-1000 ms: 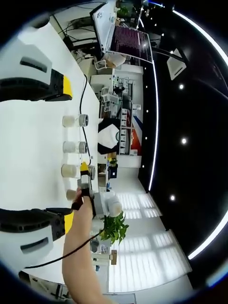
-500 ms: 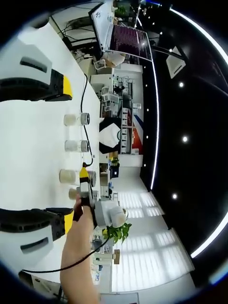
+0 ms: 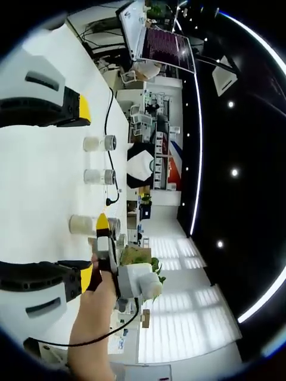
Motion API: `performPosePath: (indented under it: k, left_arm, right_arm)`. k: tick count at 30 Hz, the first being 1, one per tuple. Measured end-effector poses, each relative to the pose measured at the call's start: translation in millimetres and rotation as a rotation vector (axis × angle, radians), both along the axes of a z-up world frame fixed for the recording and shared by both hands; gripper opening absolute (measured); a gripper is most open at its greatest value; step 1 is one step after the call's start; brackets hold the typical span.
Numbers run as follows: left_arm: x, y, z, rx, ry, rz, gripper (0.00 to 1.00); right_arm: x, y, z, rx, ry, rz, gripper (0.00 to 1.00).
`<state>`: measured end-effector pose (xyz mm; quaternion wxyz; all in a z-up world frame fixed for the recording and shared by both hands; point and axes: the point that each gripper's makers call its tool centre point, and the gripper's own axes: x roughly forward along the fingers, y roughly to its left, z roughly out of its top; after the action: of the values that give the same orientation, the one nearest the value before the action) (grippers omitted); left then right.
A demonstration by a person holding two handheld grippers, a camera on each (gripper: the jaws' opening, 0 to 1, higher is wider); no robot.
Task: Rotate the seasoning bottle until the label or dispensing opening points toward the visible target arrow and the bottle remains upright within the marked orientation range
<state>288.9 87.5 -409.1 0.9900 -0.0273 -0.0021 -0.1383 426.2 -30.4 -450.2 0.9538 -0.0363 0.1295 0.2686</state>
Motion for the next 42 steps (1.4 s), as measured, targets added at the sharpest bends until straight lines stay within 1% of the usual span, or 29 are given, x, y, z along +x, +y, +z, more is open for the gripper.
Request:
performPosePath:
  k: [2,3,6,8,11,12,14,18,25,27,29,32,38,42]
  left_arm:
    - [-0.5,-1.9,-0.3,0.000,0.001,-0.005,0.98]
    - [-0.8,-2.5,-0.2,0.002,-0.001,-0.006,0.98]
    - [-1.3,-3.3,-1.2,0.004,0.002,-0.006,0.98]
    - [-1.5,-3.6,-1.2,0.003,0.001,-0.006,0.98]
    - [-2.0,-3.8,-1.6,0.004,0.001,-0.002,0.98]
    - [-2.3,-3.9,-2.3,0.004,0.002,-0.001,0.98]
    - [-2.4,-4.1,-3.2,0.009,0.004,0.002,0.98]
    - [-3.9,-4.3,-3.7,0.004,0.007,0.000,0.98]
    - [-5.9,-8.2,-5.0,0.012,0.011,-0.011,0.97]
    - [-7.2,-6.7,-1.3,0.009,-0.012,-0.003,0.96]
    - [-6.6,-6.1,-1.4,0.017,-0.009,-0.004,0.97]
    - [-6.1,-6.1,-1.9,0.005,-0.006,-0.007,0.97]
    - [-4.4,-5.6,-4.7,0.010,-0.006,-0.005,0.97]
    - [-3.1,-5.1,-5.1,0.031,-0.005,-0.002,0.97]
  right_arm:
    - [-9.3,-1.2,-0.1,0.000,-0.001,-0.001,0.39]
    - [-3.9,-2.2,-1.0,0.001,0.001,-0.001,0.39]
    - [-15.7,-5.3,-1.5,0.003,0.002,-0.001,0.39]
    - [-17.2,-6.2,-2.1,0.007,0.005,-0.002,0.39]
    - [-28.6,-7.4,-2.6,-0.003,0.002,-0.021,0.39]
    - [-30.8,-7.8,-2.7,-0.001,0.017,-0.035,0.39]
    - [-36.0,-7.3,-3.5,0.001,0.021,-0.044,0.39]
    - [-35.1,-8.7,-4.8,0.004,0.017,-0.048,0.39]
    - [-55.5,-8.8,-4.8,0.001,0.015,-0.054,0.39]
    - [-55.7,-9.1,-4.8,0.003,0.014,-0.055,0.39]
    - [-58.5,-8.4,-4.5,0.004,0.012,-0.055,0.39]
    - [-56.0,-8.0,-4.2,0.008,0.005,-0.056,0.39]
    - [-59.2,-7.7,-3.9,0.010,0.004,-0.053,0.39]
    - [-61.1,-7.2,-3.6,0.012,0.000,-0.048,0.39]
